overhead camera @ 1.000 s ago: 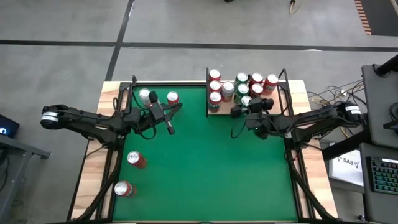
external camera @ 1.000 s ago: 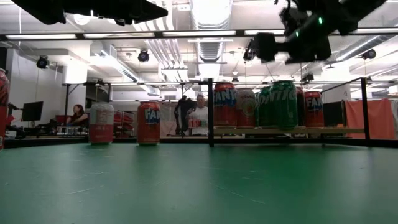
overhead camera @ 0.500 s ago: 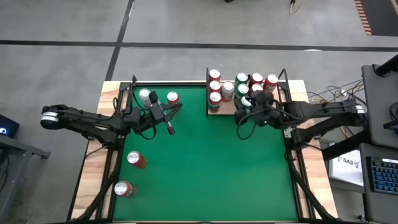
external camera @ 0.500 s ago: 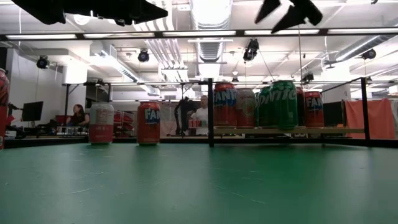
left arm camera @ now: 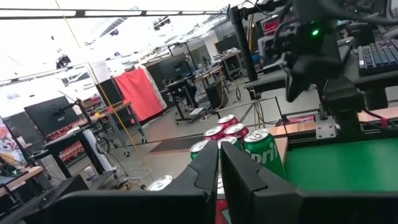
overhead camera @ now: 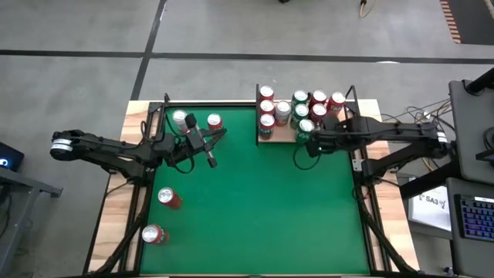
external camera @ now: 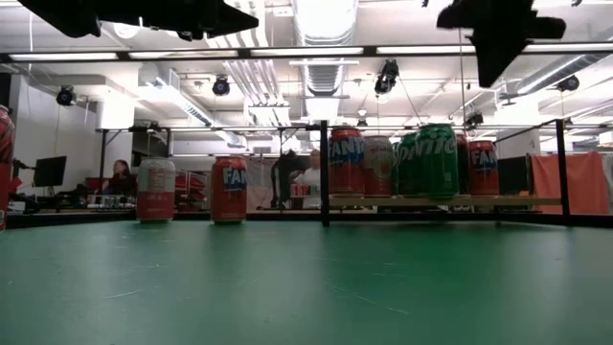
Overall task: Place canned beverage on shelf
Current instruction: Put the green soda can on the shelf aligned with the other green soda cans
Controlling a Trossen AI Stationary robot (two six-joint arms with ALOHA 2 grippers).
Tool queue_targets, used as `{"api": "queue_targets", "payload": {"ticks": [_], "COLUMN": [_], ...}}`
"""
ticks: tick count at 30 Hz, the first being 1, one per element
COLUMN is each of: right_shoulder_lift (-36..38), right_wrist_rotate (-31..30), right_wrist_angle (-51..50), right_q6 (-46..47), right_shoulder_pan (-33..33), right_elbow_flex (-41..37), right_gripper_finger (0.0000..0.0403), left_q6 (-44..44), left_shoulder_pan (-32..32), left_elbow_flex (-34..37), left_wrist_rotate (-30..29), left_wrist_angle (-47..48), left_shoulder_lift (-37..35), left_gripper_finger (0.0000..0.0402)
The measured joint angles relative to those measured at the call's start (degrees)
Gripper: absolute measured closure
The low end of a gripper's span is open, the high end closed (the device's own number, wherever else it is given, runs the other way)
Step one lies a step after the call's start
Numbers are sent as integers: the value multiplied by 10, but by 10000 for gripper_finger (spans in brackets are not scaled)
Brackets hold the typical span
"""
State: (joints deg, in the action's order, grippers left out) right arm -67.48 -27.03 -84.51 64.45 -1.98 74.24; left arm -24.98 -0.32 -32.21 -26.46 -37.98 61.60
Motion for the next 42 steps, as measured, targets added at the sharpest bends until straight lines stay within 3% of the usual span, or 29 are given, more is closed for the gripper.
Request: {"api": "queue_targets", "payload": {"ticks": [16, 28, 42], "right_shoulder_lift": [-2, -2, -1], "right_wrist_rotate": [0, 5, 1], "right_wrist_angle": [187, 274, 277], "right_q6": [-174, -191, -211], "right_shoulder_pan": [-162, -172, -172], "right_elbow_flex": [-108, -160, -150], "right_gripper_finger": [394, 394, 394], "left_q6": [-1, -3, -6], "left_shoulder_pan": [0, 0, 0], "left_elbow_flex": [0, 0, 0], "left_wrist_rotate": [0, 0, 0], "left_wrist_angle": [3, 3, 3], "left_shoulder_lift": [0, 0, 0], "left_gripper_finger": [400, 400, 400]}}
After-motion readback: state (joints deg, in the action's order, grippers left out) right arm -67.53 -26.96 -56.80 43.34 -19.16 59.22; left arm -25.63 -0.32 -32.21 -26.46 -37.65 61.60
